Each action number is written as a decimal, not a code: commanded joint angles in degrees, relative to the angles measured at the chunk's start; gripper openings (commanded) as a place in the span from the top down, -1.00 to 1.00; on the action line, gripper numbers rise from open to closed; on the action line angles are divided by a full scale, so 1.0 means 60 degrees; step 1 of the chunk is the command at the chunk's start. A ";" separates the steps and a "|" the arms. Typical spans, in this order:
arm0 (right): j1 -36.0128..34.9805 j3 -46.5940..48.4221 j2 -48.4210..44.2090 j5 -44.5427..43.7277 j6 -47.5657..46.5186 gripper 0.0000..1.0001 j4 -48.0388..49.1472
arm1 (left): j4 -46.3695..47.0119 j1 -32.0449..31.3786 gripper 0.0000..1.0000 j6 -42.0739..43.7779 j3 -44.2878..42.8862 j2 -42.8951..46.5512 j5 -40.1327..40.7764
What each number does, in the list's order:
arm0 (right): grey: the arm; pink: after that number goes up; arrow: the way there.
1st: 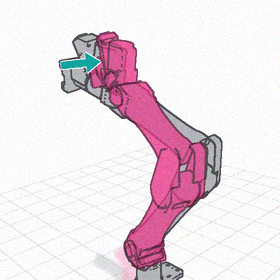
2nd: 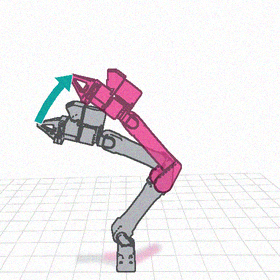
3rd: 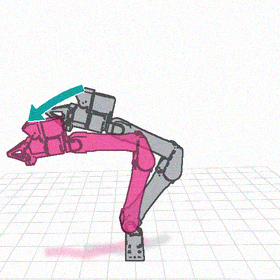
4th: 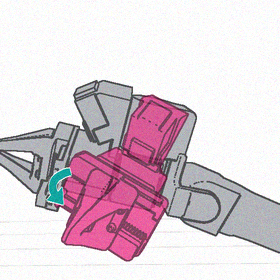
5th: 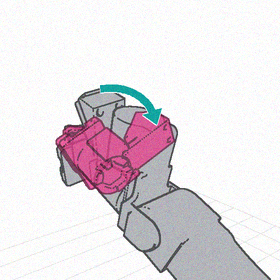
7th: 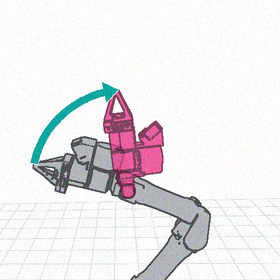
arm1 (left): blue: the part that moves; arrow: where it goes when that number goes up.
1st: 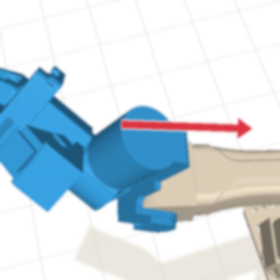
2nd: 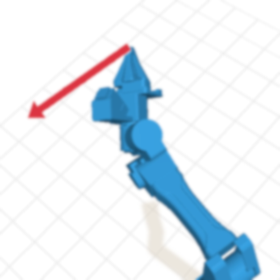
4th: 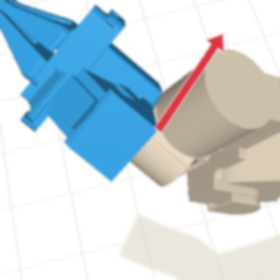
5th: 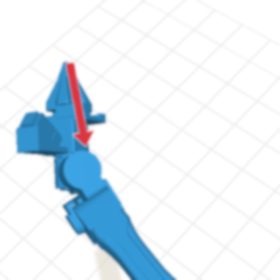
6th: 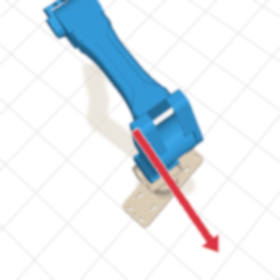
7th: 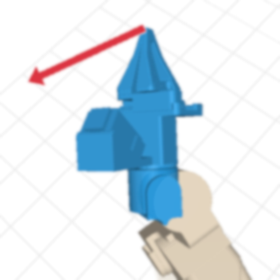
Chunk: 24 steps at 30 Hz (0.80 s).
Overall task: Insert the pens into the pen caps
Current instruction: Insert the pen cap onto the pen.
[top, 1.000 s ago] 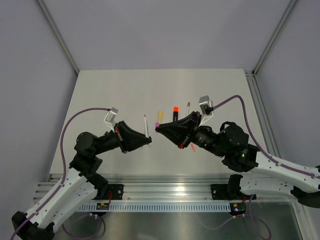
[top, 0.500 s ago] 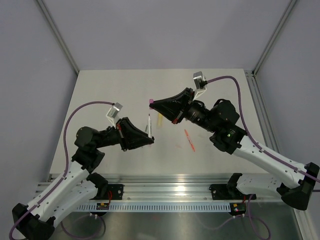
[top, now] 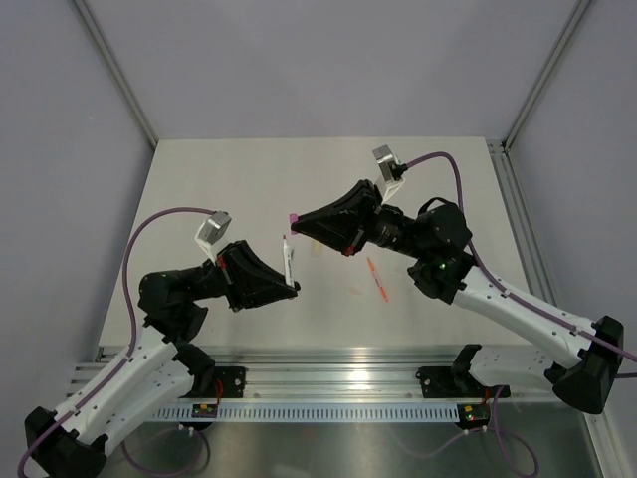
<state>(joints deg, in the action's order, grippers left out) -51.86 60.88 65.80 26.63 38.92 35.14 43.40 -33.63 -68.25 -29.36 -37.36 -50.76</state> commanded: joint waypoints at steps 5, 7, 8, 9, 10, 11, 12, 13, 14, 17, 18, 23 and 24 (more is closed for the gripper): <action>0.0073 0.0078 0.0400 0.0630 0.0545 1.00 0.1029 | 0.0195 -0.0372 1.00 0.0227 -0.0013 0.0148 -0.0006; 0.0059 0.0136 0.0459 0.0659 0.0575 1.00 0.1058 | 0.0150 -0.0445 1.00 0.0300 -0.0042 0.0119 0.0052; 0.0059 0.0151 0.0474 0.0717 0.0604 1.00 0.1116 | 0.0150 -0.0445 1.00 0.0315 -0.0042 0.0076 0.0067; 0.0073 0.0180 0.0474 0.0717 0.0604 1.00 0.1117 | 0.0150 -0.0489 1.00 0.0330 -0.0042 0.0061 0.0081; 0.0073 0.0195 0.0459 0.0717 0.0604 1.00 0.1117 | 0.0150 -0.0533 1.00 0.0359 -0.0028 0.0031 0.0096; 0.0073 0.0195 0.0416 0.0688 0.0604 1.00 0.1117 | 0.0164 -0.0548 1.00 0.0388 -0.0028 0.0031 0.0125; 0.0059 0.0195 0.0415 0.0703 0.0604 1.00 0.1131 | 0.0136 -0.0577 1.00 0.0417 -0.0028 0.0017 0.0140; 0.0073 0.0166 0.0401 0.0717 0.0589 1.00 0.1160 | 0.0106 -0.0577 1.00 0.0403 -0.0028 0.0016 0.0140; 0.0073 0.0151 0.0400 0.0746 0.0618 1.00 0.1190 | 0.0106 -0.0592 1.00 0.0418 -0.0042 0.0002 0.0155; 0.0059 -0.0010 0.0400 0.0776 0.0779 1.00 0.1423 | 0.0018 -0.0606 1.00 0.0505 -0.0101 0.0002 0.0169; 0.0073 -0.0068 0.0400 0.0776 0.0823 1.00 0.1497 | -0.0025 -0.0621 1.00 0.0578 -0.0115 0.0002 0.0184; 0.0073 -0.0303 0.0415 0.0776 0.0940 1.00 0.1702 | -0.0084 -0.0650 1.00 0.0608 -0.0057 -0.0027 0.0257; 0.0059 -0.0303 0.0415 0.0791 0.0955 1.00 0.1732 | -0.0099 -0.0650 1.00 0.0623 -0.0057 -0.0027 0.0272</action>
<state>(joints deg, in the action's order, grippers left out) -51.86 59.35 68.66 29.67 43.59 41.82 41.54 -37.17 -65.98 -29.36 -37.28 -50.17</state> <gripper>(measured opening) 0.037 0.080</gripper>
